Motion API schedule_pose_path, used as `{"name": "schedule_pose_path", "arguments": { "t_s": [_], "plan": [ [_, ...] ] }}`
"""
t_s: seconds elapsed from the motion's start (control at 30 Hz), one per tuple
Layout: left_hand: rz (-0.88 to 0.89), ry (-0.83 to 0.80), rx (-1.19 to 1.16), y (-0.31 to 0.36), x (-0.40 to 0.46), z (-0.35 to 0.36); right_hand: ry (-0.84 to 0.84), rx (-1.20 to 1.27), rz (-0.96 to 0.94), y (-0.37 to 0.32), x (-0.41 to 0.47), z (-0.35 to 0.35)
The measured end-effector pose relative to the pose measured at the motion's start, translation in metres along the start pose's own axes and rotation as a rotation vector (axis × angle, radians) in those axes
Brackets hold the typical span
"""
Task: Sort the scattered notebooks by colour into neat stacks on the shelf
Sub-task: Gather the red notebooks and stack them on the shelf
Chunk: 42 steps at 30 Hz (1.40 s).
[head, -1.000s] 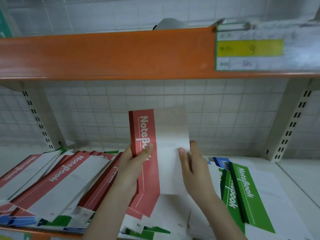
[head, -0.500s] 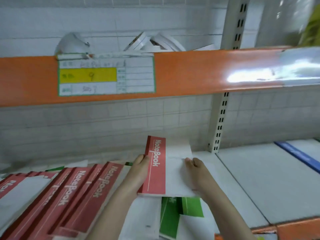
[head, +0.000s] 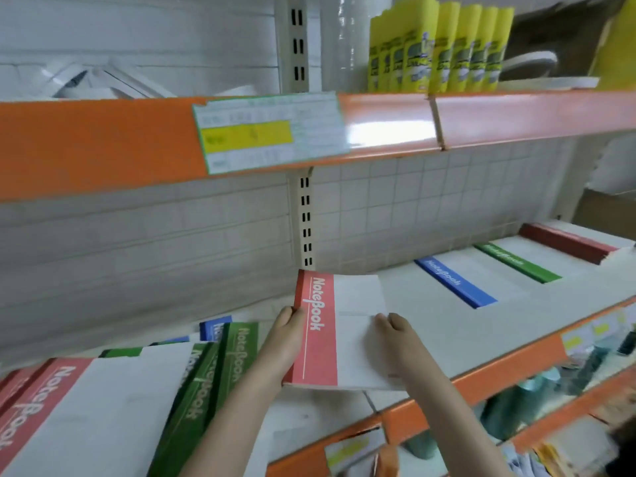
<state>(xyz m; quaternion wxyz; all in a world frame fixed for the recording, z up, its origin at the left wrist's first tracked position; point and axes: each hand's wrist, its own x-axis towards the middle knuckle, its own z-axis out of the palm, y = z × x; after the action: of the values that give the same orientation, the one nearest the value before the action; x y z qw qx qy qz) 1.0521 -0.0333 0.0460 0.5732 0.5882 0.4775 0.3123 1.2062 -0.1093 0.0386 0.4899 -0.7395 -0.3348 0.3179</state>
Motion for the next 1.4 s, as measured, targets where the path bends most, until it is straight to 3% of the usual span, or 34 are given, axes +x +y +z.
{"name": "schedule_pose_path", "arguments": {
  "t_s": [0.5,0.67,0.87,1.13,1.4],
  "plan": [
    [-0.005,-0.281,0.038,0.011,0.003,0.239,0.314,-0.102,0.055,0.092,0.012,-0.215],
    [-0.014,-0.413,0.024,0.014,0.000,0.297,0.407,0.012,0.120,0.114,0.013,-0.263],
    [-0.033,-0.527,0.009,0.018,0.008,0.362,0.468,-0.067,0.135,0.138,0.014,-0.314],
    [-0.025,-0.581,-0.024,0.037,0.034,0.458,0.497,-0.160,0.160,0.156,0.050,-0.395],
    [-0.038,-0.506,-0.059,0.065,0.079,0.527,0.460,-0.113,0.140,0.153,0.122,-0.461]
  ]
}}
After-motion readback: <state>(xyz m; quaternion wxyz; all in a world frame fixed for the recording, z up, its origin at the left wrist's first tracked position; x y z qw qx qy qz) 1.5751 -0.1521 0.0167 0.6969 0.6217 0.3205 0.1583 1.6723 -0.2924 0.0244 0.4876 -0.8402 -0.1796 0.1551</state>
